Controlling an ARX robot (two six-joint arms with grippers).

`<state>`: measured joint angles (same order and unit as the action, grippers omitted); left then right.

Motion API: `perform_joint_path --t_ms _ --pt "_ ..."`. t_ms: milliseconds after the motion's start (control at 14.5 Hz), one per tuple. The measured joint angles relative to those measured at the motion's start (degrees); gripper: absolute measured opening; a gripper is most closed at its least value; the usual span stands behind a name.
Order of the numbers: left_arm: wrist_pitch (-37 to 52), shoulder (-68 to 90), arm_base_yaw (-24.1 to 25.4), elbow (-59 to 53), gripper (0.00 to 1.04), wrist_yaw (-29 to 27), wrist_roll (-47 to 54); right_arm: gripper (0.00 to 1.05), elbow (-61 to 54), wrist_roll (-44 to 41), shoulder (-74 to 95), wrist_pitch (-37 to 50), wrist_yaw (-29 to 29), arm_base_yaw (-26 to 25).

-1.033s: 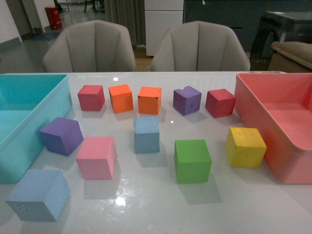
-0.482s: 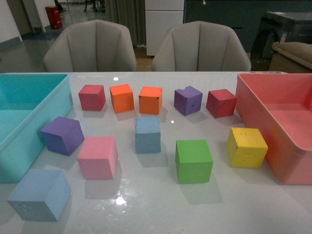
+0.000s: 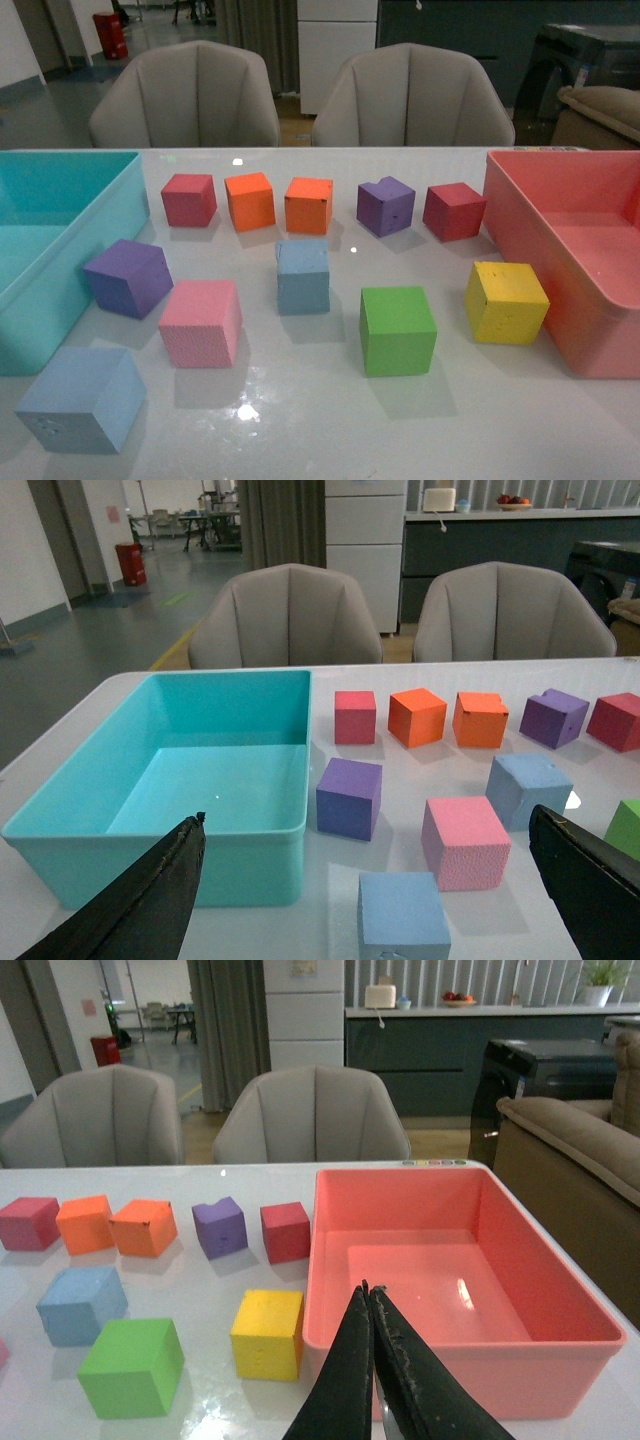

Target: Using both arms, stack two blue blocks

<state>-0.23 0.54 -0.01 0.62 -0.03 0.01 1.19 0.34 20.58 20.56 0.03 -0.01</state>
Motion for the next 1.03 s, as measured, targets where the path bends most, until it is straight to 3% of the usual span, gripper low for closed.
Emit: perform_joint_path --t_ms 482,620,1033 --pt "0.0 0.0 0.0 0.0 0.98 0.0 0.0 0.02 -0.5 0.0 -10.6 -10.5 0.0 0.0" --pt "0.0 0.0 0.0 0.0 0.98 0.0 0.0 0.02 -0.5 0.0 -20.0 -20.7 0.0 0.0" --pt "0.1 0.0 0.0 0.0 0.98 0.0 0.0 0.02 -0.5 0.0 -20.3 -20.7 0.0 0.0"
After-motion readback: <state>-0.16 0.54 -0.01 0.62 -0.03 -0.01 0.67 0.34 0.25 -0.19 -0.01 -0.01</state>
